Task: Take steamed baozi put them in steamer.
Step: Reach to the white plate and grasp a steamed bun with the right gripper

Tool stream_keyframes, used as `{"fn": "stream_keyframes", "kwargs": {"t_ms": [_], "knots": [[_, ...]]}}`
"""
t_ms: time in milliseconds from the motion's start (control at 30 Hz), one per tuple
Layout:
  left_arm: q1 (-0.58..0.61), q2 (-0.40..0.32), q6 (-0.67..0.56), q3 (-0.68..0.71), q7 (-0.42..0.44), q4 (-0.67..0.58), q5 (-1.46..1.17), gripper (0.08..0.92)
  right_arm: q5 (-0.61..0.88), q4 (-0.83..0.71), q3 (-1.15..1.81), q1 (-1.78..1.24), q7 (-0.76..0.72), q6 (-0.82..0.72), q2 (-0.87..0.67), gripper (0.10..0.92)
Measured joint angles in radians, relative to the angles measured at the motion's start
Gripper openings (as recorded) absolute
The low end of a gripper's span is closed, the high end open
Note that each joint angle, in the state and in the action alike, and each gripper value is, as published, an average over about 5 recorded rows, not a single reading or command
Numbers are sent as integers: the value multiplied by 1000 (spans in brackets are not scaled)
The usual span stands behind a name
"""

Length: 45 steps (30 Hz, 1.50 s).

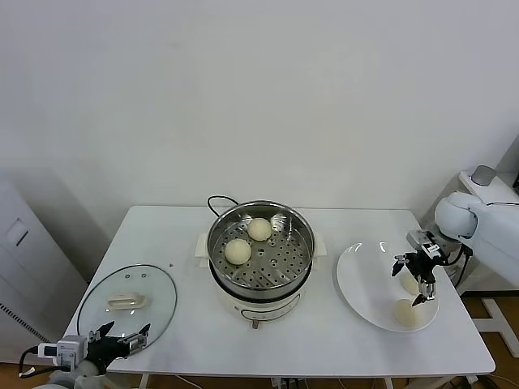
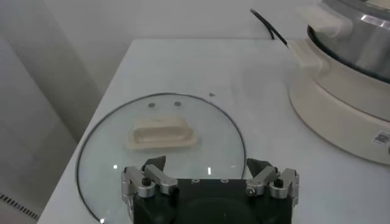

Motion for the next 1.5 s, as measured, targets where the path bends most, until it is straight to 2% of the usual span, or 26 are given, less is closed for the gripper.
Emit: {"fn": "stream_keyframes", "kwargs": {"t_ms": [600,733,967,1167,1500], "knots": [[-11,-1,5,7,-3,6,4,823,-97,-25,109,-137,-8,25,4,810],[-10,-2,5,7,-3,6,5,823,-107,-32,126,-158,-7,28,9,759],[-9,-3,5,7,-4,5,7,823,-114,-51,161,-193,-6,28,24,611],[-5,-4,6,8,-5,1,15,823,-116,-66,181,-208,-7,25,34,516],[-8,-13,8,12,-7,-2,20,823,-93,-50,161,-174,-26,26,15,494]]}}
